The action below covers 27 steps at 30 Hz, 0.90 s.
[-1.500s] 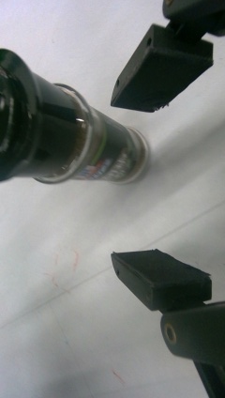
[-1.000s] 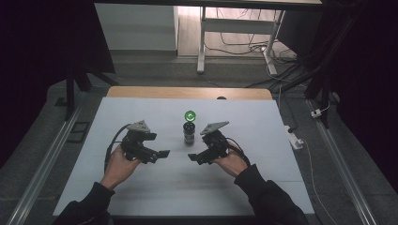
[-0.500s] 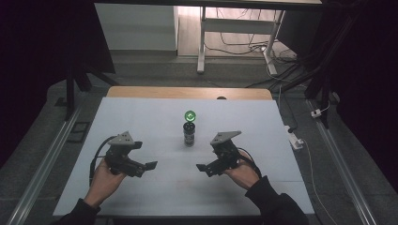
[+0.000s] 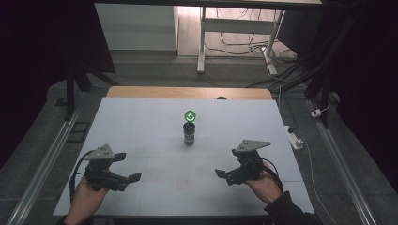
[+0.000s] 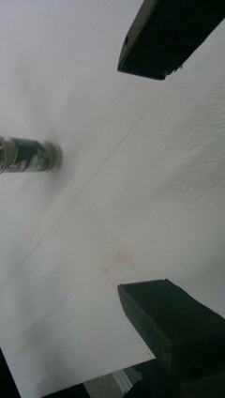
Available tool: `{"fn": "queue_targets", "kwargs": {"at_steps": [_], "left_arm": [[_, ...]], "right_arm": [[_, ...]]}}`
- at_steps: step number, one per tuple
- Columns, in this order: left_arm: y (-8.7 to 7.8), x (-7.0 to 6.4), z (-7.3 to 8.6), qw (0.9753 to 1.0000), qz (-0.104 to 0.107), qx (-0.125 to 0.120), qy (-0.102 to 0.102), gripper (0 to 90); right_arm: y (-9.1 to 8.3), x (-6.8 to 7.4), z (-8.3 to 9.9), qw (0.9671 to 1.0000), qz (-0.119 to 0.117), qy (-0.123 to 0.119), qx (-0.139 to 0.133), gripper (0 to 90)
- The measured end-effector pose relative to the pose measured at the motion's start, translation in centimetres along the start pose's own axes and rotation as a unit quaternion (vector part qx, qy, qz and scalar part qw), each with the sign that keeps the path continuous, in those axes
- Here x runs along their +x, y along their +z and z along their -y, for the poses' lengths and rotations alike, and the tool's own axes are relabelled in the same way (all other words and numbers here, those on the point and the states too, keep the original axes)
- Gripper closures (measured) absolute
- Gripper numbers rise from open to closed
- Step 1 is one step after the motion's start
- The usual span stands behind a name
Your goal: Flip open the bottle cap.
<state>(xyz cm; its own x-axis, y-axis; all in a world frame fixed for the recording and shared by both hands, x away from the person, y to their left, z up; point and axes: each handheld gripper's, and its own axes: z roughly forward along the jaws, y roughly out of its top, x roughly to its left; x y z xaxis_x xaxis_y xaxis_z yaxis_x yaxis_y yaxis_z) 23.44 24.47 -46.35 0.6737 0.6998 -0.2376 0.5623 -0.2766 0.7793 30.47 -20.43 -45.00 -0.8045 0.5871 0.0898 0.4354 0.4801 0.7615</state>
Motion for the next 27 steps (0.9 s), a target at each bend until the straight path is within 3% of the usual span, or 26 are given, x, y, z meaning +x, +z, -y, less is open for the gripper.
{"fn": "queue_targets", "kwargs": {"at_steps": [8,19,27], "left_arm": [[-2.4,0.4,2.3,0.9993,-0.023,-0.008,-0.028,0.0],[-4.4,0.5,4.7,0.9971,-0.058,-0.005,-0.048,0.0],[-5.1,0.3,5.8,0.9954,-0.077,0.011,-0.057,0.0]], "right_arm": [[-2.9,-0.6,2.4,0.9992,0.030,0.025,-0.010,0.0],[-6.3,-1.3,5.4,0.9947,0.072,0.070,-0.023,0.0],[-7.3,-1.5,6.8,0.9922,0.087,0.089,-0.005,0.0]]}}
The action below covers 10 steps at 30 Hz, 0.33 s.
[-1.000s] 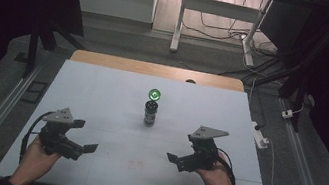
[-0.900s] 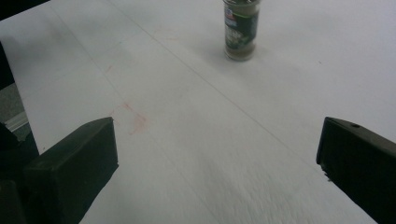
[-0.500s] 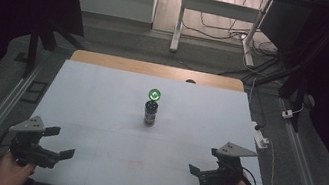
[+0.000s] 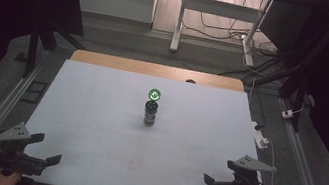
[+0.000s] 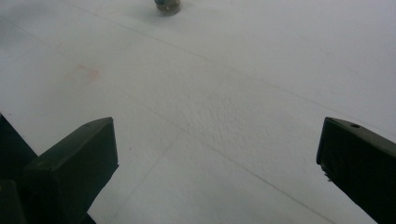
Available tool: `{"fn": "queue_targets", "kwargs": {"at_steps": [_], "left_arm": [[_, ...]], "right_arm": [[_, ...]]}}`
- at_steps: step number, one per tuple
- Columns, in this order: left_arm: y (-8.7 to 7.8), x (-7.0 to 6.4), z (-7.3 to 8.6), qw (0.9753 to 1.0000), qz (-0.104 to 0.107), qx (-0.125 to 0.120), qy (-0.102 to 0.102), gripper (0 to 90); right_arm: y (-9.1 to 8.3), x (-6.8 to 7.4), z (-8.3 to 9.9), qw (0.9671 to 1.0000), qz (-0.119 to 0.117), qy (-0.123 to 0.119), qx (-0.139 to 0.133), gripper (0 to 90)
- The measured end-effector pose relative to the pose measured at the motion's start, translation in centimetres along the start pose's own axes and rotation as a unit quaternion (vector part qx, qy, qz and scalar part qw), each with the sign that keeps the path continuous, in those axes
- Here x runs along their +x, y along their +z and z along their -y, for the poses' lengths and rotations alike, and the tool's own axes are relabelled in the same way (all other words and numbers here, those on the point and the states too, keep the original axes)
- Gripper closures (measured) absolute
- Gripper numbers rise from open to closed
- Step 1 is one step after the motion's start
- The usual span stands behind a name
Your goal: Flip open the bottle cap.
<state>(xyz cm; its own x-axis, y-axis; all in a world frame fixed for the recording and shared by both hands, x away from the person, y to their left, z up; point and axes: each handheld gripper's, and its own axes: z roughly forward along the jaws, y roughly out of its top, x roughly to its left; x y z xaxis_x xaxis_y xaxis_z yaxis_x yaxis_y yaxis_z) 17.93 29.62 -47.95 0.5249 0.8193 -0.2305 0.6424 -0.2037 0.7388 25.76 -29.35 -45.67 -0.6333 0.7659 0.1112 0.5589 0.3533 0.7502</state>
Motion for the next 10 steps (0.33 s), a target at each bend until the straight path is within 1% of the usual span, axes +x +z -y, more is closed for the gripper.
{"fn": "queue_targets", "kwargs": {"at_steps": [2,6,10], "left_arm": [[-0.18,-0.10,0.14,1.0000,-0.005,0.002,0.001,0.0],[-0.34,-0.26,0.37,0.9997,-0.020,0.016,0.002,0.0],[-0.26,-0.17,0.28,0.9996,-0.019,0.019,-0.003,0.0]], "right_arm": [[-0.28,-0.06,0.15,1.0000,0.005,0.006,-0.002,0.0],[-0.78,-0.11,0.57,0.9998,0.014,0.011,0.008,0.0],[-0.83,-0.09,0.66,0.9998,0.013,0.008,0.012,0.0]]}}
